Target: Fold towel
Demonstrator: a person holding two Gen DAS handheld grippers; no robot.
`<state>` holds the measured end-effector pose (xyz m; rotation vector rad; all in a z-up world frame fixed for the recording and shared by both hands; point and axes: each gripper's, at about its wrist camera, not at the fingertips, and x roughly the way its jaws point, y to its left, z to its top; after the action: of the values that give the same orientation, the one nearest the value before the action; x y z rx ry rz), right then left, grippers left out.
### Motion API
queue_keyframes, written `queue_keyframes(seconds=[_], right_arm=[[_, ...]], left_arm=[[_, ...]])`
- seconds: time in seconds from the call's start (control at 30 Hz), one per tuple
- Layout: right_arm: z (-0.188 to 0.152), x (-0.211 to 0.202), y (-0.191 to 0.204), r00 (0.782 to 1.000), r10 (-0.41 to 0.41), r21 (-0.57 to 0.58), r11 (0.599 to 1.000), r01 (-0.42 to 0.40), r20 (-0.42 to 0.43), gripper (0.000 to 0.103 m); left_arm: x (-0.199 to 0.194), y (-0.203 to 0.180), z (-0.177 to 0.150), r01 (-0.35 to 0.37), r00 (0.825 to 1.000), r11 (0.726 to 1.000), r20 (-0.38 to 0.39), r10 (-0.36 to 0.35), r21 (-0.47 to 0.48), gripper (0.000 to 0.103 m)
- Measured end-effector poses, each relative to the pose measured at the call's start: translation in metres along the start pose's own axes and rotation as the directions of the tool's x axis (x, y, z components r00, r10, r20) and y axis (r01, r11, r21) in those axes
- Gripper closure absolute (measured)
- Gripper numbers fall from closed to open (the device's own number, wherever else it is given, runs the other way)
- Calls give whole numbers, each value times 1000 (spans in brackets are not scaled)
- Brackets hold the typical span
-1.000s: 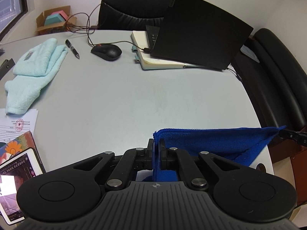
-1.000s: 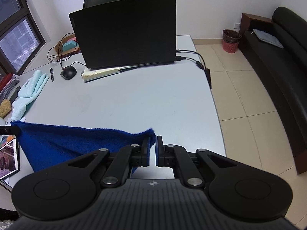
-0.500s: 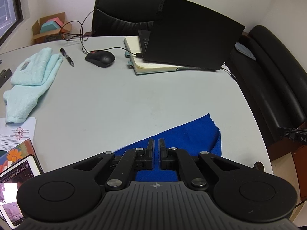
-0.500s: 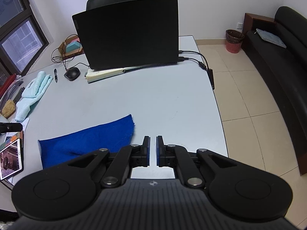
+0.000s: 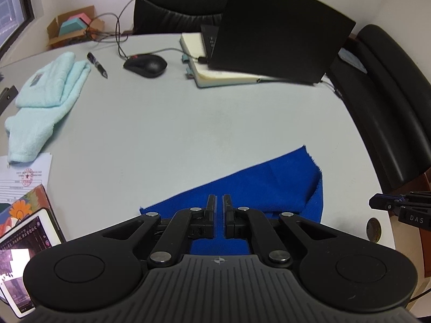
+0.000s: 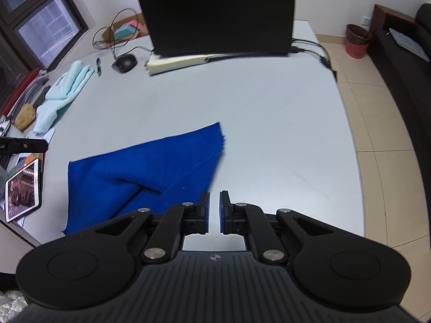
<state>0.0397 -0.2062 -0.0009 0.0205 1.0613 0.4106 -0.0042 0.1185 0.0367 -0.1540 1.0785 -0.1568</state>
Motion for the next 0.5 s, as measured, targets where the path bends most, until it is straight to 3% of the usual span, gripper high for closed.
queue_keyframes(seconds=[0.5], right_arm=[[-6, 43, 49, 992, 62, -126, 989, -76, -109, 94]], left_arm=[[55, 14, -8, -16, 990, 1000, -138, 17, 12, 99]])
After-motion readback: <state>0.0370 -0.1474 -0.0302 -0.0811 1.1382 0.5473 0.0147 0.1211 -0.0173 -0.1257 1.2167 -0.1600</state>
